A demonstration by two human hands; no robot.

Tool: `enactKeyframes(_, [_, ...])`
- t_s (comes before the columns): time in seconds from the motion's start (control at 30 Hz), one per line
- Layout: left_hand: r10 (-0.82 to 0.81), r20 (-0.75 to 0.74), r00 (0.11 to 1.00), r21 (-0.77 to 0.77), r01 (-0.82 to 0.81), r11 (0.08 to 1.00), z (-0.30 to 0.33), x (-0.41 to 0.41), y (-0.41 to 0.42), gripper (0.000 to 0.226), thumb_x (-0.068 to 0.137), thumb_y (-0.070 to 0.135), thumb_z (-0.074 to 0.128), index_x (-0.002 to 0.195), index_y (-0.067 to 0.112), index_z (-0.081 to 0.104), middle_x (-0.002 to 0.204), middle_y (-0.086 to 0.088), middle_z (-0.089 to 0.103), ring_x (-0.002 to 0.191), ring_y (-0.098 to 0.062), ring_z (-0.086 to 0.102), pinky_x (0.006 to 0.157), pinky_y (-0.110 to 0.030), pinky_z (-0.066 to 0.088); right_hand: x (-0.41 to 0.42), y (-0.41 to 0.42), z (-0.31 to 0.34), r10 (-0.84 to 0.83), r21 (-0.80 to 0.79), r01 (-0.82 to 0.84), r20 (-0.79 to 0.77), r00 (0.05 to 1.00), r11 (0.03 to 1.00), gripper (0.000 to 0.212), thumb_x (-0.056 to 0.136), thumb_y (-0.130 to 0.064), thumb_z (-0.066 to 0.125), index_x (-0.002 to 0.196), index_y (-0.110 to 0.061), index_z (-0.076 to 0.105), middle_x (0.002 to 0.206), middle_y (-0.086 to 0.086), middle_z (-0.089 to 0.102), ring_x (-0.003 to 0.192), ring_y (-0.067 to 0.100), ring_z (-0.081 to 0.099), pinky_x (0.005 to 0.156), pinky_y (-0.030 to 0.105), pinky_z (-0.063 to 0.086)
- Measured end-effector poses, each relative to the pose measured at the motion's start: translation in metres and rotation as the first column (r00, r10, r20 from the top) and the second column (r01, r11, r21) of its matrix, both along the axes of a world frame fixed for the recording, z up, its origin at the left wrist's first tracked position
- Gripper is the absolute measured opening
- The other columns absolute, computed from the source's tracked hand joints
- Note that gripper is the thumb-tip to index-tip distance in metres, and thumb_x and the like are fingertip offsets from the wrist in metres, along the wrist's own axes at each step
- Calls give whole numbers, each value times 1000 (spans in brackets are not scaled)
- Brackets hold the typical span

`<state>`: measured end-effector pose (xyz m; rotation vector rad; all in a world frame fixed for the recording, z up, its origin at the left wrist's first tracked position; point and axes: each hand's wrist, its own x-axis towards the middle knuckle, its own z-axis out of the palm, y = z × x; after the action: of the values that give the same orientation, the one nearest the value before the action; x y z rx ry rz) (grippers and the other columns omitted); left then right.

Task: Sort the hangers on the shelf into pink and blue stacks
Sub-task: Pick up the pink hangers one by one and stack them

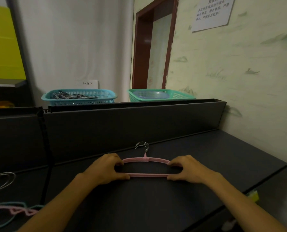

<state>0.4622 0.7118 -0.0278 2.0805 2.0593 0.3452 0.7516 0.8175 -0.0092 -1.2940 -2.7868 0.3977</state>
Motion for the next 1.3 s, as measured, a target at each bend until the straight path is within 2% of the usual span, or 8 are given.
enactKeyframes(0.17, [7,0,1000,-27,-7,1000,3,-1,5,63,72,63,66,122,26,55,122,7,52,104,-4,51,91,-24,47,-3,9,2,2,-52,-2,-7,1000,999,59,78,-48,73,129,-22,58,130,-6,58,113,3,53,98,22,44])
enactKeyframes(0.37, [-6,9,1000,-112,7,994,9,2,13,70,75,57,68,133,24,47,132,4,49,114,-8,50,96,-27,45,-10,16,4,4,-74,-2,24,1000,997,67,75,-47,77,133,-20,55,128,-6,58,110,3,55,96,22,46])
enactKeyframes(0.6, [-8,-13,1000,-153,6,988,12,1,16,76,72,60,69,134,21,48,130,2,52,111,-8,52,94,-26,47,-11,20,4,24,-46,-21,49,998,999,71,73,-51,76,133,-19,56,125,-7,58,105,1,54,95,26,48])
enactKeyframes(0.8, [-34,-87,996,-187,17,982,19,5,17,74,76,61,65,136,21,46,131,0,49,114,-12,48,94,-27,45,-12,23,6,50,-81,-45,60,997,996,73,75,-44,78,138,-22,49,132,-5,55,116,6,54,100,30,46])
enactKeyframes(0.97, [-15,-101,995,-187,-4,982,17,5,18,77,73,62,67,135,22,47,129,1,49,112,-12,48,95,-30,47,-8,23,3,64,-61,-62,32,997,996,67,73,-46,78,132,-23,55,130,-4,57,115,7,55,99,32,48])
enactKeyframes(1.13, [15,-76,997,-177,-28,984,16,7,15,73,74,60,67,133,22,47,130,1,49,112,-11,49,95,-30,47,-4,20,0,84,-53,-83,15,996,995,66,78,-46,74,136,-25,50,133,-4,56,118,8,54,101,33,46])
enactKeyframes(1.3, [32,-16,999,-111,-34,993,8,9,6,67,79,55,65,134,25,45,133,5,49,115,-5,48,96,-23,44,0,16,-7,118,7,-118,11,993,993,65,83,-48,67,140,-29,44,136,-5,53,121,9,51,102,32,44])
